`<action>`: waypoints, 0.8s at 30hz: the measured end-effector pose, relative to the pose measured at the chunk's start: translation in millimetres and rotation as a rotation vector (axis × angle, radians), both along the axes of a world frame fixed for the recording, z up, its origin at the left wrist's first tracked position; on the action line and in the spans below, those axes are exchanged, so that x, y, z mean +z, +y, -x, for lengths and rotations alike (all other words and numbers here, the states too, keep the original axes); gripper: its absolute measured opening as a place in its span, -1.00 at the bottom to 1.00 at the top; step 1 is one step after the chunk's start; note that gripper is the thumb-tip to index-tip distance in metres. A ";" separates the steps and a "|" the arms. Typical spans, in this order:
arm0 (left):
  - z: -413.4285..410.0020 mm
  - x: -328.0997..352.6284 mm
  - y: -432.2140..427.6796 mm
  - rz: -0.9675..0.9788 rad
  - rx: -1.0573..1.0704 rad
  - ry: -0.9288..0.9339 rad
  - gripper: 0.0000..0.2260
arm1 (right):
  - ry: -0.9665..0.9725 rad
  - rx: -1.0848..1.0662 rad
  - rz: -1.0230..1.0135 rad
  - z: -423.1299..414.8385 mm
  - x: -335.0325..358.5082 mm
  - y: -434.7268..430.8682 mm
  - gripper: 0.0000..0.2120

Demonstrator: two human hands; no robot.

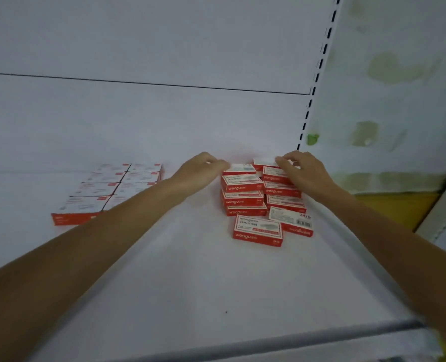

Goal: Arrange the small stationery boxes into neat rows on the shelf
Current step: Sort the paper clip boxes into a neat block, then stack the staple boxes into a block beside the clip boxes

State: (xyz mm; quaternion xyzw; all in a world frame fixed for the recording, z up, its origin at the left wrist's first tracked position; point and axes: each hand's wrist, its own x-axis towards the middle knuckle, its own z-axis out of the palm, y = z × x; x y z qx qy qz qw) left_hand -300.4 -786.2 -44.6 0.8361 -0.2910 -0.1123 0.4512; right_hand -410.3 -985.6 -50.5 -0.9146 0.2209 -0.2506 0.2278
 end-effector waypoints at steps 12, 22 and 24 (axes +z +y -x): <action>-3.9 -9.1 -50.9 -0.151 -0.034 -0.007 -0.67 | 0.035 0.346 -0.089 -38.3 -8.7 -27.2 -0.73; 41.7 -12.2 -7.6 -0.068 -0.008 -0.054 -0.87 | 0.090 0.394 -0.022 -5.7 -15.4 -1.9 -0.65; 51.2 -13.5 2.0 -0.061 -0.017 -0.058 -0.86 | 0.079 0.372 -0.026 6.3 -15.6 6.2 -0.59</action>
